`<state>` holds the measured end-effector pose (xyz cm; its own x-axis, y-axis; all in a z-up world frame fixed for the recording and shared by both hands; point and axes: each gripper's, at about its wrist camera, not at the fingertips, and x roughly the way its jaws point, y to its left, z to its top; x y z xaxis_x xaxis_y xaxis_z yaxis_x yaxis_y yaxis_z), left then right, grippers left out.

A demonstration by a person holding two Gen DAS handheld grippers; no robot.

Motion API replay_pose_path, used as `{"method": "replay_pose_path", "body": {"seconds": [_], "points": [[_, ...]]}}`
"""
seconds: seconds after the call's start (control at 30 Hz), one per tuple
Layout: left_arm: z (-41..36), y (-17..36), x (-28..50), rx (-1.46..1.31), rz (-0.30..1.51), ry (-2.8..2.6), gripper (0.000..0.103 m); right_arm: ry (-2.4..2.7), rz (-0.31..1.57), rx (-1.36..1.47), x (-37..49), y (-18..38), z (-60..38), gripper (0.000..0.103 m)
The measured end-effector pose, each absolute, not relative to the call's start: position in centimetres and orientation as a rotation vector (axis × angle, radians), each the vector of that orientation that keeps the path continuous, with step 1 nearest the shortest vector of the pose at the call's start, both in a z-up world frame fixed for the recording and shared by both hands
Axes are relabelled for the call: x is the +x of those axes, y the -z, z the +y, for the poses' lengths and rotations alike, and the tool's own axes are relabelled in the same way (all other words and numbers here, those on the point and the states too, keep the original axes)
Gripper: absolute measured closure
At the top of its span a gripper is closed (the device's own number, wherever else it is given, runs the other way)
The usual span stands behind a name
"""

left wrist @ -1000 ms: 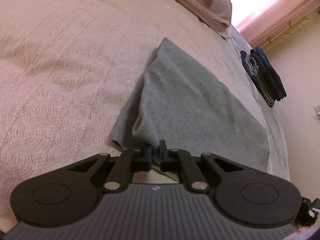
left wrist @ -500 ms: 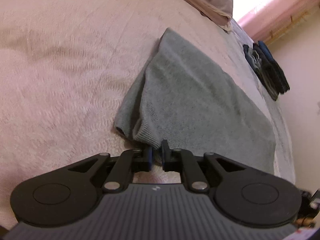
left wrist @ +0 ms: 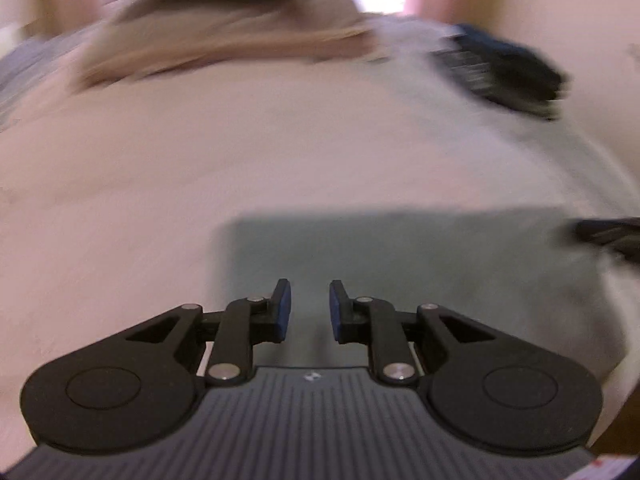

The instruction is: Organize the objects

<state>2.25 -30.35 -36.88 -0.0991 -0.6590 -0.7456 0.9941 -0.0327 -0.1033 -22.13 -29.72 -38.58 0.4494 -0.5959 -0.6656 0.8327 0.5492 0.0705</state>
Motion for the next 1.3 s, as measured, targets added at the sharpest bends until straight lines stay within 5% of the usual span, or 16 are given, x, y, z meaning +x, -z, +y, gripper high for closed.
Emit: {"method": "replay_pose_path", "body": {"seconds": [0.17,0.33,0.5,0.7,0.87,1.3], "points": [[-36.8,40.4,-2.9,0.722,0.64,1.663,0.087,0.804,0.81,0.214,-17.0,43.5,-32.2,0.074],[-36.7,44.0,1.1,0.812,0.565,1.522,0.087,0.922,0.853,0.203,-25.1,46.2,-33.9,0.073],[-35.9,44.7,7.6,0.818,0.664,1.34,0.087,1.024,0.809,0.4,-33.0,45.2,-34.6,0.053],[-33.6,41.0,5.0,0.705,0.668,1.38,0.091,1.003,0.693,0.447,-29.2,42.4,-31.1,0.053],[-32.0,42.7,-0.6,0.823,0.672,1.438,0.084,0.945,0.835,0.448,-25.1,46.0,-29.0,0.053],[-24.0,40.6,3.0,0.834,0.709,1.24,0.084,1.133,0.846,0.578,-33.5,43.3,-23.7,0.053]]}}
